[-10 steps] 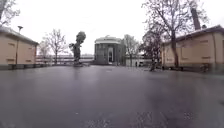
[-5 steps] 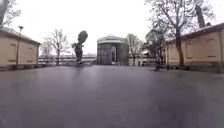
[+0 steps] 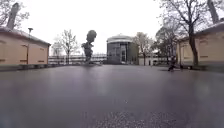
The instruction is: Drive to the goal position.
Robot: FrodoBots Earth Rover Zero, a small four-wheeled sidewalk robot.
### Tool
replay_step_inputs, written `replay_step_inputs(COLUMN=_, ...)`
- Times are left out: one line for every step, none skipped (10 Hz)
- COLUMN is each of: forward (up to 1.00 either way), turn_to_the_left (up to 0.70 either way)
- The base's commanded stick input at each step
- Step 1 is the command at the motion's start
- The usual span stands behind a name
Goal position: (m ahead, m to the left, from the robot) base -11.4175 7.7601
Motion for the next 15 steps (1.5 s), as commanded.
replay_step_inputs(forward=1.0, turn_to_the_left=0.0)
replay_step_inputs(forward=1.0, turn_to_the_left=0.0)
replay_step_inputs(forward=1.0, turn_to_the_left=0.0)
replay_step_inputs(forward=1.0, turn_to_the_left=0.0)
replay_step_inputs(forward=1.0, turn_to_the_left=0.0)
replay_step_inputs(forward=1.0, turn_to_the_left=0.0)
replay_step_inputs(forward=1.0, turn_to_the_left=0.0)
replay_step_inputs(forward=1.0, turn_to_the_left=0.0)
replay_step_inputs(forward=1.0, turn_to_the_left=0.0)
replay_step_inputs(forward=1.0, turn_to_the_left=0.0)
replay_step_inputs(forward=1.0, turn_to_the_left=0.0)
replay_step_inputs(forward=1.0, turn_to_the_left=0.0)
replay_step_inputs(forward=1.0, turn_to_the_left=0.0)
replay_step_inputs(forward=1.0, turn_to_the_left=0.0)
replay_step_inputs(forward=1.0, turn_to_the_left=0.0)
